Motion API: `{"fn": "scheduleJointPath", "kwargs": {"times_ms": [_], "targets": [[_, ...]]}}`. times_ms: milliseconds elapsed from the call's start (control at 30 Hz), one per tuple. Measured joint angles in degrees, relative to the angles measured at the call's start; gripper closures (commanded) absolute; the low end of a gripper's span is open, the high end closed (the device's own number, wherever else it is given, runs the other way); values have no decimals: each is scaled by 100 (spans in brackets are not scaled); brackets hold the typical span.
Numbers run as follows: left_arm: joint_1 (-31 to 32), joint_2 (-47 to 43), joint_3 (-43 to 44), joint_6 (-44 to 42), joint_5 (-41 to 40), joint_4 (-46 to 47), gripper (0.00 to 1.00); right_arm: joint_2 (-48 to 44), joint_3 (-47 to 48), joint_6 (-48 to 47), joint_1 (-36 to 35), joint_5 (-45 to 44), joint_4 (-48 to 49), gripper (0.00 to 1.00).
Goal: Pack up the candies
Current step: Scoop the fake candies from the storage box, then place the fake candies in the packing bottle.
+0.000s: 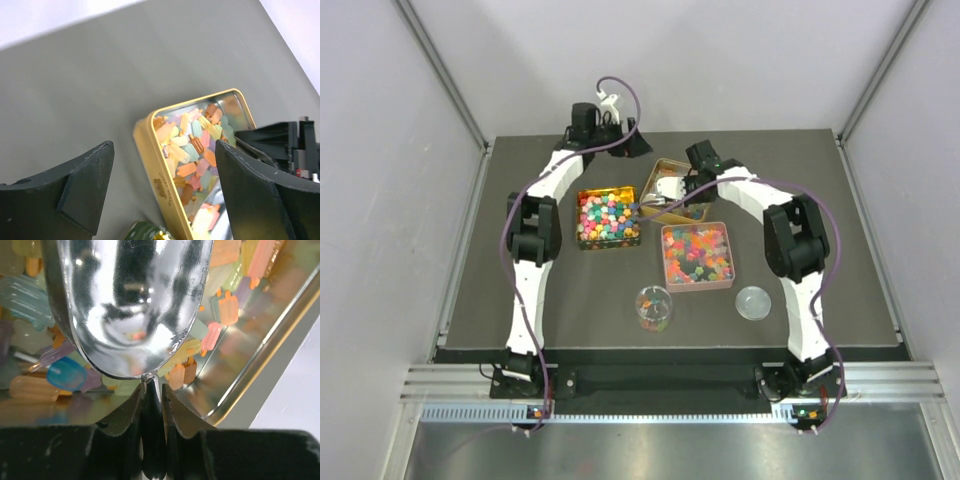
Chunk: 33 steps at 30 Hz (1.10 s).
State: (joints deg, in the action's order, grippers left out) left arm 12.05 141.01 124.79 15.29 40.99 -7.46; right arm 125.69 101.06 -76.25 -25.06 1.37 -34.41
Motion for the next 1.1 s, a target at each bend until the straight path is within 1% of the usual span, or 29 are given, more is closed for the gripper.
{"fn": "scheduleJointPath", "kwargs": {"times_ms": [133, 400, 500, 633, 700, 767, 833, 900, 1000, 1100], "targets": [[-116, -326, 4, -313, -164, -208, 13, -428, -468, 304, 13, 26, 238, 100], [-319, -1049, -31, -754, -361, -494, 13, -1156, -1086, 553, 17, -85, 586, 100], [-332, -1432, -278, -824, -470, -573, 13, -1504, -1364, 671, 20, -87, 610, 100], [-326, -2103, -863, -942, -728, -793, 15, -2190, -1729, 984, 4, -26, 654, 100], [-321, -2542, -1276, -1036, -955, -986, 17, -2817, -2140, 970, -48, 0, 660, 100], [-321, -3067, -1878, -1241, -1099, -1167, 18, -3582, -2649, 765, -136, -7, 623, 100], [-326, -3635, -2588, -1412, -1228, -1327, 18, -4360, -3095, 496, -348, -50, 367, 100], [-341, -4260, -3399, -1506, -1338, -1478, 18, -4937, -3329, 308, -671, -118, -7, 100], [-358, -5090, -4419, -1556, -1443, -1663, 17, -5525, -3512, 79, -1322, -238, -568, 100], [-391, -5788, -5066, -1569, -1572, -1707, 17, -5842, -3759, -74, -1829, -380, -1019, 100]]}}
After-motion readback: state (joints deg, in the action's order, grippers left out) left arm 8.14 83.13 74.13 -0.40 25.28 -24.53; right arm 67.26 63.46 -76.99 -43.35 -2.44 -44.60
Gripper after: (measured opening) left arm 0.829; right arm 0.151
